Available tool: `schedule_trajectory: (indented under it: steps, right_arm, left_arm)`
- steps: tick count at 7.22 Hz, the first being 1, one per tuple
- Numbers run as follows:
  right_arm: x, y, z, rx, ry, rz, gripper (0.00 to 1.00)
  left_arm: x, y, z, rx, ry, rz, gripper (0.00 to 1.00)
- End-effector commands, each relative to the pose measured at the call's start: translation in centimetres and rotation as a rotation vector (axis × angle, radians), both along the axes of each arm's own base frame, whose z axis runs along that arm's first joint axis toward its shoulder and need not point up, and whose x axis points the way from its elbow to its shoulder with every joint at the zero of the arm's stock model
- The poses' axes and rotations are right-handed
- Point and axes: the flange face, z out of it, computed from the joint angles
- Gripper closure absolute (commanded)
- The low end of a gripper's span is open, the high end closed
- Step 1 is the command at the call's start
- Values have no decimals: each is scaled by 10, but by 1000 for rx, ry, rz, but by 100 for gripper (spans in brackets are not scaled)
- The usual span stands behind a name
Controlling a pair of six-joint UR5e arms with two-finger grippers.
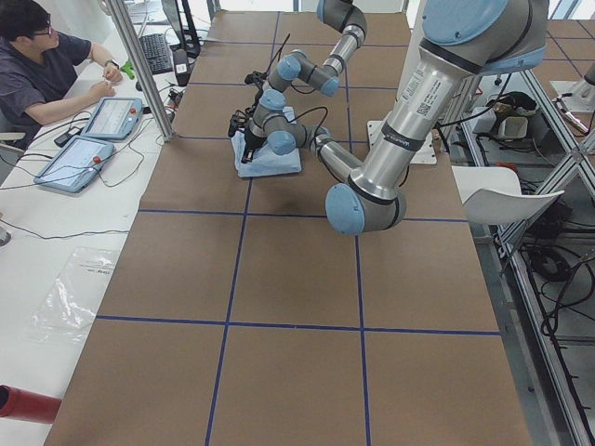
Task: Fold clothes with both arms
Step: 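Lay the folded edge onto the far edge and open both grippers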
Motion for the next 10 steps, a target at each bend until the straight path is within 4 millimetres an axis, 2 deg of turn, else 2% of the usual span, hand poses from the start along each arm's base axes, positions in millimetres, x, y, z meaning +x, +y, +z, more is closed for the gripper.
schedule_trajectory:
  steps: [1, 2, 3, 5, 7, 9, 10]
  right_arm:
    - [-13, -8, 13, 11, -17, -1, 74]
    - [-13, -9, 12, 48, 22, -41, 10]
    - [-6, -16, 10, 62, 34, -49, 0]
    - [10, -29, 3, 77, 41, -89, 0]
    - [20, -35, 9, 71, 46, -134, 0]
    - [20, -35, 17, 68, 53, -136, 0]
    - [20, -35, 20, 70, 60, -143, 0]
  left_arm:
    - [3, -2, 3, -4, -4, -1, 100]
    - [3, -3, 3, 2, -1, 1, 28]
    - [1, -2, 0, 49, -11, 29, 0]
    - [-4, -4, -5, 102, 3, 55, 0]
    - [0, -2, 5, 92, -14, 59, 0]
    - [21, -12, 26, 59, -54, 68, 0]
    - [35, -25, 27, 43, -73, 65, 0]
